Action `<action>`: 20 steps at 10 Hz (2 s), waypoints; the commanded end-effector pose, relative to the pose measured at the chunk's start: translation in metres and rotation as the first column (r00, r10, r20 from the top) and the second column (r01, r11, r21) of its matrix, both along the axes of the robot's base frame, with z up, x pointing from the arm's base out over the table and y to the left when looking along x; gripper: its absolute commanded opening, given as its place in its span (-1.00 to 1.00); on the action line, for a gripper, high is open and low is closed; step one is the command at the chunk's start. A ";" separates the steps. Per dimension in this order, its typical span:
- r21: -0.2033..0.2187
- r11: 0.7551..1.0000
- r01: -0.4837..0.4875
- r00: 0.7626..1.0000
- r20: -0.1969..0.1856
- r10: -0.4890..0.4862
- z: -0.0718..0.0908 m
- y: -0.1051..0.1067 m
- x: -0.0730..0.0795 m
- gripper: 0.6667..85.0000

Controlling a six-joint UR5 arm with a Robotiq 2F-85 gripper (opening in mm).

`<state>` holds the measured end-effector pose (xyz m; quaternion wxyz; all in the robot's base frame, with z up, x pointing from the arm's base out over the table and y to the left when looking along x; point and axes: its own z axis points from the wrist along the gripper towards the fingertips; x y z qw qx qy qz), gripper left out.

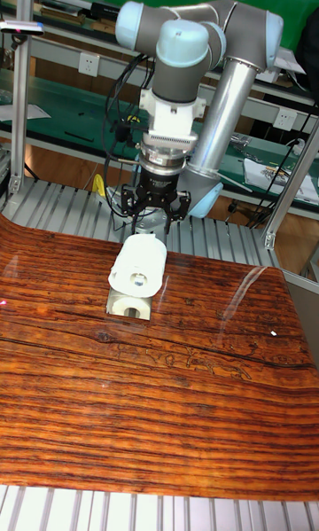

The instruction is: Take the roll of paper down from the shelf

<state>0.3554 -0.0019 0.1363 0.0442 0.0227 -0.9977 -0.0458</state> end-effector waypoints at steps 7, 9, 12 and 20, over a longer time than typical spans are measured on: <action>0.070 0.988 0.141 0.986 0.082 -0.147 -0.018 0.011 0.032 0.79; 0.090 0.985 0.145 0.984 0.091 -0.153 -0.020 0.018 0.037 0.79; 0.059 0.989 0.138 0.984 0.103 -0.143 -0.031 0.012 0.038 0.79; 0.019 0.988 0.150 0.982 0.113 -0.152 -0.055 0.000 0.036 0.77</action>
